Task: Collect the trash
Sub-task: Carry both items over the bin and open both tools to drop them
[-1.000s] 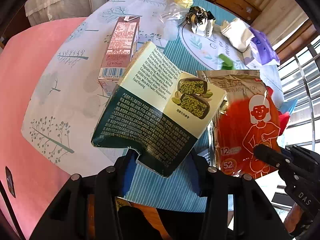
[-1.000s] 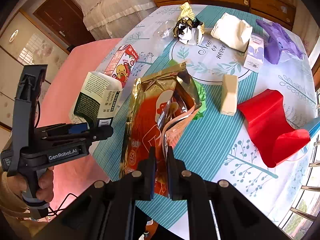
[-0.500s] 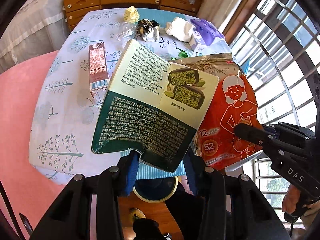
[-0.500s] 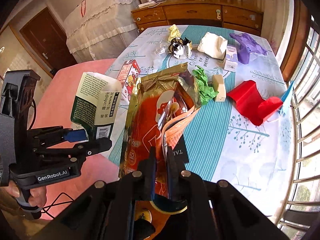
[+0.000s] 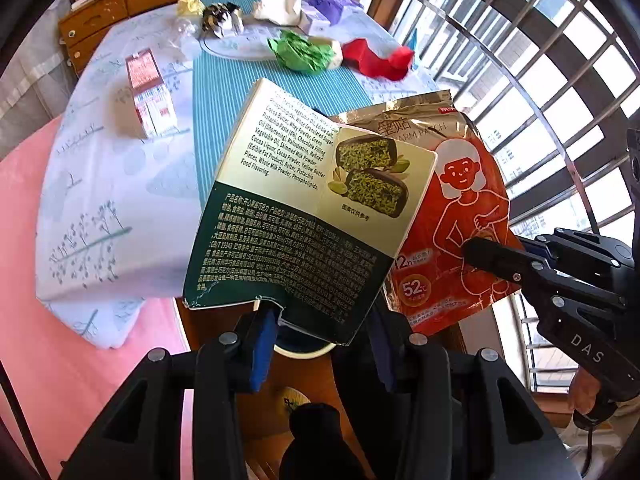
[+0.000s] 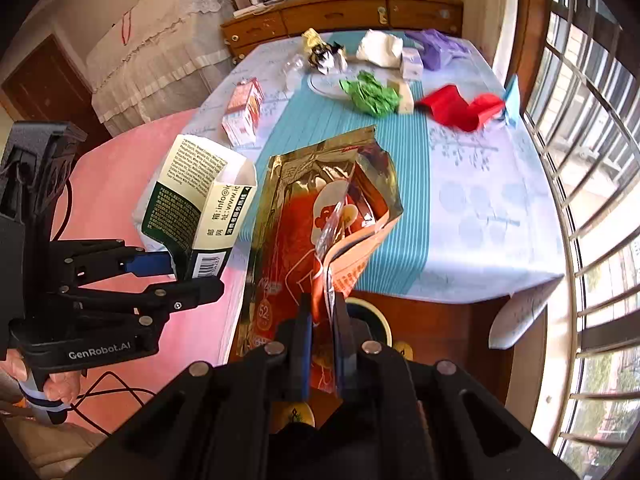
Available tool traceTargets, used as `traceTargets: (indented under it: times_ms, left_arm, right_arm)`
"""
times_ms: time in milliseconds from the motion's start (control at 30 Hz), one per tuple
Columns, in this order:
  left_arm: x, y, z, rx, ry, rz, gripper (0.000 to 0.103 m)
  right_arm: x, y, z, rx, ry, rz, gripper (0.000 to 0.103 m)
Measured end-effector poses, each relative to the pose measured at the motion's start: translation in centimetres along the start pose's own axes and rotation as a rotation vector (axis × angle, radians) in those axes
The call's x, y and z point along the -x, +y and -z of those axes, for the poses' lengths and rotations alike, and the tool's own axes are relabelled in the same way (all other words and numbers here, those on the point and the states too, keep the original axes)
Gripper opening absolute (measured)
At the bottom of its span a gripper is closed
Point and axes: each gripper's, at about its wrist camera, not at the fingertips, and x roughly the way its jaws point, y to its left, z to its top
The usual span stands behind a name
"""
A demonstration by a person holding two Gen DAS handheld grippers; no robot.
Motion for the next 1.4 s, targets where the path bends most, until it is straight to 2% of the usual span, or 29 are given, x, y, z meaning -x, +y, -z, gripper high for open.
traceTargets:
  times_ms: [200, 367, 633, 800, 867, 900, 967, 1000, 1067, 1133, 1233, 1400]
  left_arm:
    - [-3.5, -1.3, 4.1, -0.021, 0.128, 0.042, 0.040]
    - [-8.7, -1.3, 6.9, 0.012, 0.226, 0.075, 0.040]
    - [-24.7, 0.9, 11.4, 0.087, 0.350, 0.067, 0.040]
    - [-34.4, 2.9, 12.3, 0.110, 0.353, 0.038, 0.041]
    - [-37.5, 4.0, 12.7, 0.119, 0.349, 0.030, 0.042]
    - [-38.9, 4.5, 12.9, 0.125, 0.344, 0.017, 0.044]
    - [-41.3, 5.0, 13.2, 0.131, 0.351, -0.011, 0.062]
    - [-42.1, 5.5, 13.2, 0.133, 0.346, -0.034, 0.065]
    - [-43.4, 5.9, 13.3, 0.137, 0.320, -0.078, 0.080]
    - [-43.7, 6.6, 13.6, 0.146, 0.295, -0.104, 0.087]
    - [-43.4, 7.7, 12.8, 0.151, 0.263, -0.156, 0.087]
    - [-40.8, 8.4, 12.9, 0.165, 0.226, -0.225, 0.087]
  right_arm:
    - [-2.6, -0.6, 5.3, -0.088, 0.122, 0.025, 0.008]
    - [-7.6, -1.4, 8.6, -0.093, 0.203, 0.067, 0.009]
    - [-23.3, -5.4, 14.8, -0.177, 0.338, 0.146, 0.009]
    - [-32.4, -7.1, 16.3, -0.165, 0.356, 0.188, 0.010]
    - [-35.0, -7.4, 16.6, -0.160, 0.350, 0.200, 0.013]
    - [-36.1, -7.7, 16.4, -0.159, 0.341, 0.206, 0.014]
    - [-38.3, -8.0, 16.4, -0.145, 0.327, 0.220, 0.015]
    - [-39.1, -8.0, 16.3, -0.145, 0.327, 0.222, 0.015]
    - [-40.4, -8.5, 15.7, -0.159, 0.325, 0.203, 0.016]
    - [-41.1, -8.7, 15.2, -0.170, 0.320, 0.190, 0.020]
    - [-41.7, -9.4, 15.6, -0.186, 0.308, 0.171, 0.027]
    - [-40.1, -9.7, 16.3, -0.229, 0.304, 0.151, 0.027]
